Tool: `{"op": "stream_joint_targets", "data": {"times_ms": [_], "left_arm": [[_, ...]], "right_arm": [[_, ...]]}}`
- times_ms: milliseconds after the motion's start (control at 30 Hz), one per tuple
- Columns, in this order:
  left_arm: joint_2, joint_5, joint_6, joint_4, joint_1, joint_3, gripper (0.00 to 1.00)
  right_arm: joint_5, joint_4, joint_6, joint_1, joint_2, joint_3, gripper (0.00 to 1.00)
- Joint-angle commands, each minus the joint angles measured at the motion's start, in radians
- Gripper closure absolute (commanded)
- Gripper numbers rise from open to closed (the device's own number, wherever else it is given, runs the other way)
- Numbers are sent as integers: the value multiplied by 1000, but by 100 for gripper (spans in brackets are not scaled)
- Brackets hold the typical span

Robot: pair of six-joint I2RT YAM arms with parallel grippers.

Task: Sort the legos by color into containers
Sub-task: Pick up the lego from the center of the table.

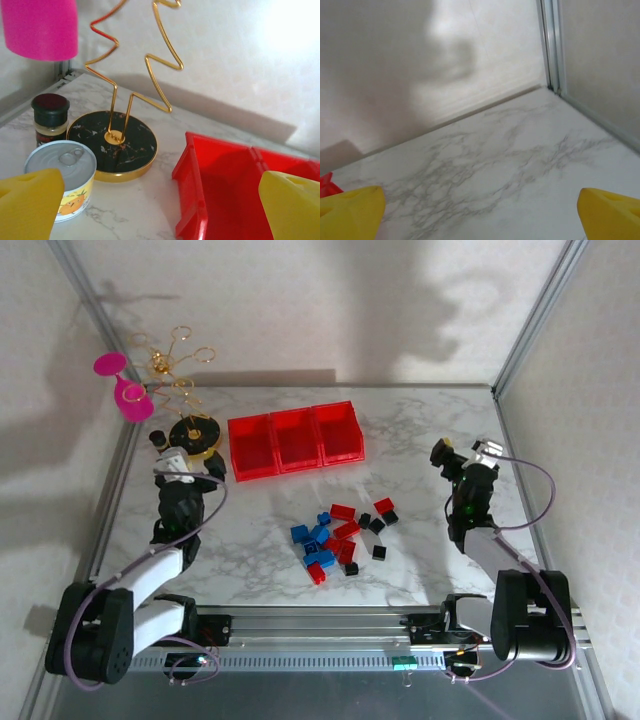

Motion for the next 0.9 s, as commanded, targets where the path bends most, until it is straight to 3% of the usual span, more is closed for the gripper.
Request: {"op": "stream_joint_targets", "data": {"times_ms": [0, 233, 533, 867], "left_arm": [[-56, 15, -240, -126, 35, 14, 1], [-95, 148, -320, -275, 26, 57, 1], [-146, 151, -348, -583, -165, 140, 1], [-56, 165, -414, -911, -423, 274, 1]], "right_arm": [[-65, -208, 131, -2, 11, 60, 1], [-121, -342, 169, 80, 4, 114, 1], [-89, -516, 171, 331, 24, 184, 1], [-81, -680, 230, 580, 4, 222, 1]]}}
